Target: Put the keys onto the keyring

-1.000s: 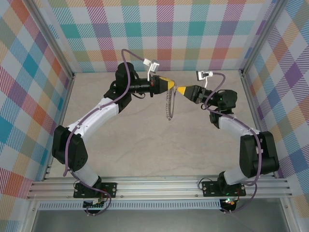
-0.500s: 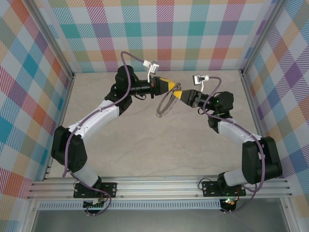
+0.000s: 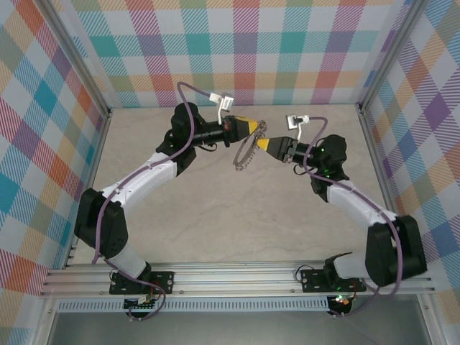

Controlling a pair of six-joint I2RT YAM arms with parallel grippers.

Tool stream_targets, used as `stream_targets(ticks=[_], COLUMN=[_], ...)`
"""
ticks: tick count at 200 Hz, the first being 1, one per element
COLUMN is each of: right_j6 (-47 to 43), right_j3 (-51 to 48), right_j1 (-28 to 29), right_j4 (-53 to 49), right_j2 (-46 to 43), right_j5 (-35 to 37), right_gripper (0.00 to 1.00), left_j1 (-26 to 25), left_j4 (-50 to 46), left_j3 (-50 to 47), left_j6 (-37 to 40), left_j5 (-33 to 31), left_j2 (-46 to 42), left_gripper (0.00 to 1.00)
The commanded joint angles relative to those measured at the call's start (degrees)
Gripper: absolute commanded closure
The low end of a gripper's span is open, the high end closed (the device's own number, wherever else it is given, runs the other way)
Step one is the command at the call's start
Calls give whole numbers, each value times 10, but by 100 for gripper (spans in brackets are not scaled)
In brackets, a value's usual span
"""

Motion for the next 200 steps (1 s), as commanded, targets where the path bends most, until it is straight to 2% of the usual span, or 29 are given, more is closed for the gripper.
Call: stream_targets(ticks=[1, 28, 52, 128, 200], right_j6=[-85, -128, -123, -93, -41], right_j3=[-9, 4, 20, 54, 96], right_j1=[-15, -26, -26, -26, -17], right_j4=[-124, -236, -246, -104, 25], right_j2=[-71, -132, -140, -68, 14], right_j5=[28, 80, 118, 135, 126], right_gripper=[68, 65, 61, 62, 68], left_j1=[-3, -3, -3, -3, -5], left_j4=[63, 94, 130, 240, 265], left_j3=[-11, -17, -25, -56, -58], left_j6=[-20, -52, -80, -162, -188], left_j5=[-34, -33, -33, -34, -30], left_j2=[-34, -28, -21, -12, -6], left_gripper=[100, 100, 100, 100, 100])
